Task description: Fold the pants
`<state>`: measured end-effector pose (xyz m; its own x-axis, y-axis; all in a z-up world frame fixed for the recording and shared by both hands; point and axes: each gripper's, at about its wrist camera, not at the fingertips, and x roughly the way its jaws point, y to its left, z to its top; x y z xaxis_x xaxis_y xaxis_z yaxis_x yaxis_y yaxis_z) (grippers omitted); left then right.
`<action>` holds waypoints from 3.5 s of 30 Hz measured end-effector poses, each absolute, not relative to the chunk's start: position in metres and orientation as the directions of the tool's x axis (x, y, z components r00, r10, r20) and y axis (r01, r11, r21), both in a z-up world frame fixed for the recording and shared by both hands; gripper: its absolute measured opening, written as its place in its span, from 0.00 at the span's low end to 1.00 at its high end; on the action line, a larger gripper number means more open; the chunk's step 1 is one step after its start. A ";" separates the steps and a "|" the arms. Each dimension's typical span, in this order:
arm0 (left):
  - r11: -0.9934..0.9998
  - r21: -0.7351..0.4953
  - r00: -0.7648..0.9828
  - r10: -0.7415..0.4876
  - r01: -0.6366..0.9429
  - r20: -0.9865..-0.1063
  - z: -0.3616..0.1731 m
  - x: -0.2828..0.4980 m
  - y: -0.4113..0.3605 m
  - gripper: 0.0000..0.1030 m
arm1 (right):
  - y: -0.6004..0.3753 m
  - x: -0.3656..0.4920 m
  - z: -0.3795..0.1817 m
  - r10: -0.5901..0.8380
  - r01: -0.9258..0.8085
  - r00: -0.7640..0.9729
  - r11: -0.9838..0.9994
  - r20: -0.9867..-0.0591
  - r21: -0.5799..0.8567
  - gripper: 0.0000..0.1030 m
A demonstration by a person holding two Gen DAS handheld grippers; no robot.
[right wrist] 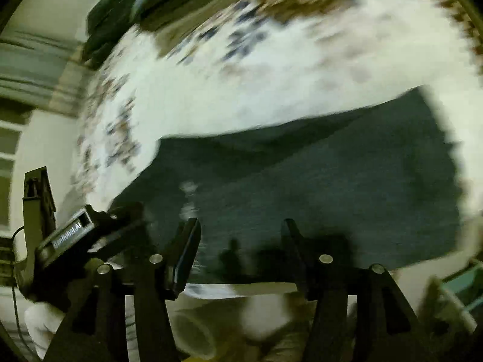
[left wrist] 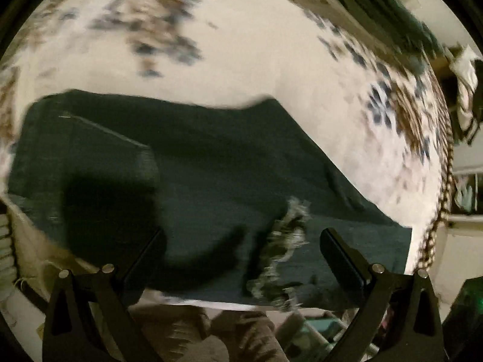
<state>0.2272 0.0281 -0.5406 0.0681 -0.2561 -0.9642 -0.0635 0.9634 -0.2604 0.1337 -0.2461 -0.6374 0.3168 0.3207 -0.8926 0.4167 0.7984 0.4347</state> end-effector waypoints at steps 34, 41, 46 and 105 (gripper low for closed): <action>0.976 -0.195 0.104 -0.185 -0.094 -0.977 -0.562 0.237 0.041 0.03 | -0.293 0.156 -0.698 0.012 0.422 0.029 0.906 -1.000 0.023 0.78; 0.899 -0.387 0.139 -0.365 -0.203 -0.920 -0.517 0.205 0.042 0.37 | -0.295 0.148 -0.684 0.038 0.435 0.040 0.899 -0.998 0.052 0.78; 0.962 -0.272 0.017 -0.272 -0.013 -0.962 -0.550 0.190 -0.012 0.47 | -0.283 0.146 -0.672 0.048 0.415 0.055 0.907 -0.997 0.067 0.78; 0.628 -0.510 0.554 -0.148 -0.587 -0.820 -0.538 0.158 0.273 0.28 | -0.197 0.204 -0.711 -0.115 0.296 -0.097 0.945 -0.989 -0.139 0.82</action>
<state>0.1583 0.2732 -0.5383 0.5536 -0.1482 -0.8195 -0.5872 0.6284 -0.5102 0.2044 -0.1974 -0.7108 -0.0970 -0.1151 -0.9886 0.2959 0.9450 -0.1391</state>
